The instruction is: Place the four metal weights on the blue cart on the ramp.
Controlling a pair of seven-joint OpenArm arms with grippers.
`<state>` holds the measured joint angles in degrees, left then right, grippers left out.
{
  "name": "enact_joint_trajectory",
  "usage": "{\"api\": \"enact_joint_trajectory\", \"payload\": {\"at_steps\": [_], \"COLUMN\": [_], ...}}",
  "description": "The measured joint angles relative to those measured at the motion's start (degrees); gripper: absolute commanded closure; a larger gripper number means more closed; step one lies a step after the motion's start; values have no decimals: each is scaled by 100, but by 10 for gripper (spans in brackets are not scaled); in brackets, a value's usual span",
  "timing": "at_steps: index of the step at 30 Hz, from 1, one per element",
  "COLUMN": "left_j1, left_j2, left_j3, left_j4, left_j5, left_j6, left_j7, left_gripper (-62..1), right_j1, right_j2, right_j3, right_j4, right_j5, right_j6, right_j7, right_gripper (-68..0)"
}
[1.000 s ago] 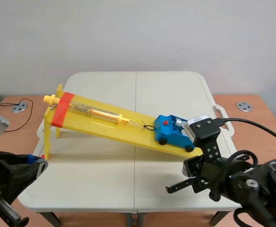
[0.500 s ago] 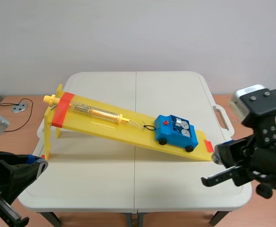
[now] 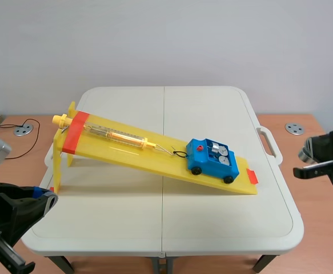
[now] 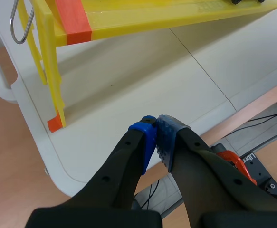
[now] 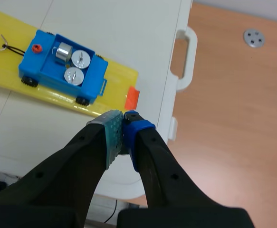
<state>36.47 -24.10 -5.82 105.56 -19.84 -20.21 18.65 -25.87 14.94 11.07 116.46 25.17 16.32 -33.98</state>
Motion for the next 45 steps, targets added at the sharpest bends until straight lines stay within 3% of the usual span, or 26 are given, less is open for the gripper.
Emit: {"api": "enact_joint_trajectory", "payload": {"at_steps": [7, 15, 27, 45], "left_j1": [0, 0, 0, 0], "left_j2": [0, 0, 0, 0], "left_j3": [0, 0, 0, 0], "left_j4": [0, 0, 0, 0], "left_j5": [0, 0, 0, 0], "left_j6": [0, 0, 0, 0], "left_j7": [0, 0, 0, 0], "left_gripper": [-38, -38, -38, -38], "right_j1": [741, 1539, 2288, 2625], "right_j2": [-2, -68, -546, -796], "right_j3": [-448, -1259, -2173, -2601], "right_j4": [-162, -1202, -2345, -2964], "right_j5": [-485, -966, -1740, -2243], "right_j6": [-2, -50, -227, -518], "right_j7": [68, 98, 175, 415], "right_gripper": [-8, -8, -8, -8]}}
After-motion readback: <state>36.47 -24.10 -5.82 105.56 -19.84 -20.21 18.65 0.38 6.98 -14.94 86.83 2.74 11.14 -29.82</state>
